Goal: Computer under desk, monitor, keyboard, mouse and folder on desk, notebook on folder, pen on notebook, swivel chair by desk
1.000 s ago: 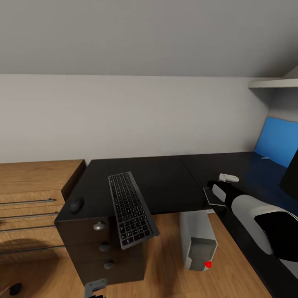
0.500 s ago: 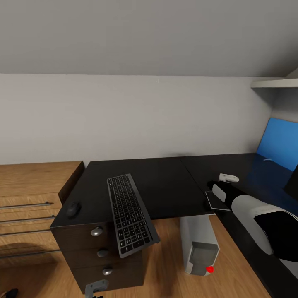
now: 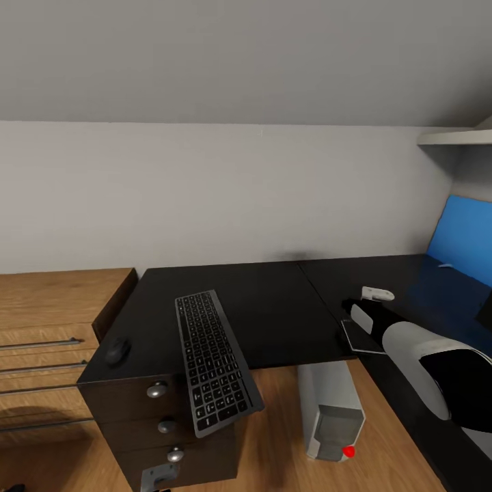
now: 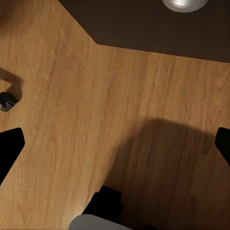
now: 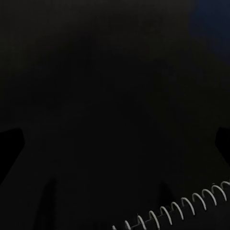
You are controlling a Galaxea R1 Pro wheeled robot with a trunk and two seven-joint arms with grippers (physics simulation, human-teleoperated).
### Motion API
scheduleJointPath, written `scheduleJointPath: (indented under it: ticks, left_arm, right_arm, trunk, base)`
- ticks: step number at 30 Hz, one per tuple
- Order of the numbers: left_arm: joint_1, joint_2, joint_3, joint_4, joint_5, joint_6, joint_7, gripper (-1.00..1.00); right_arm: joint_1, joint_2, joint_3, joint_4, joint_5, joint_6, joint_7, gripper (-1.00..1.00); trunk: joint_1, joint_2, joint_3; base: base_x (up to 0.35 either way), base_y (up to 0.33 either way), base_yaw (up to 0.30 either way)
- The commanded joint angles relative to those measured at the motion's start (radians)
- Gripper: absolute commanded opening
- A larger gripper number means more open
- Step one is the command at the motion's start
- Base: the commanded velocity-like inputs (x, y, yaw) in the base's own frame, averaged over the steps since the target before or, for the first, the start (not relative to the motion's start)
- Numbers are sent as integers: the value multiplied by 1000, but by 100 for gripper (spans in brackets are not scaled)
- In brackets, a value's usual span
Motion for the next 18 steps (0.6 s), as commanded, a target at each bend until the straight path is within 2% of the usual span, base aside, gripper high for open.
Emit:
scheduleJointPath:
  ticks: [1, 2, 3, 6, 10, 16, 17, 18]
  left_arm:
    - [-1, 1, -4, -2, 1, 5, 6, 100]
    - [-1, 1, -4, -2, 1, 5, 6, 100]
    - [-1, 1, -5, -2, 1, 5, 6, 100]
    - [-1, 1, -5, -2, 2, 5, 6, 100]
    - [-1, 1, -6, -2, 1, 5, 6, 100]
    - [-1, 1, -6, -4, -1, 5, 5, 100]
    - [-1, 1, -6, -6, -1, 5, 5, 100]
    - [-1, 1, -6, -7, -1, 5, 5, 100]
  right_arm:
    - [0, -1, 9, -2, -3, 8, -3, 100]
    - [0, -1, 10, -2, -1, 8, -2, 100]
    - [0, -3, 11, -2, 23, 7, 1, 100]
    - [0, -4, 11, -1, 52, 8, 9, 100]
    - [0, -9, 12, 5, 111, 13, 65, 100]
    - [0, -21, 12, 14, 133, 30, 164, 100]
    - [0, -39, 12, 15, 138, 38, 205, 100]
    - [0, -45, 12, 16, 139, 40, 216, 100]
  trunk:
    - [0, -1, -1]
    - [0, -1, -1]
    - [0, -1, -1]
    - [0, -1, -1]
    - [0, -1, -1]
    - [0, -1, -1]
    - [0, -1, -1]
    - [0, -1, -1]
  base:
    - [9, 0, 0]
    - [7, 0, 0]
    - [3, 0, 0]
    - [2, 0, 0]
    - [0, 0, 0]
    - [0, 0, 0]
    - [0, 0, 0]
    - [0, 0, 0]
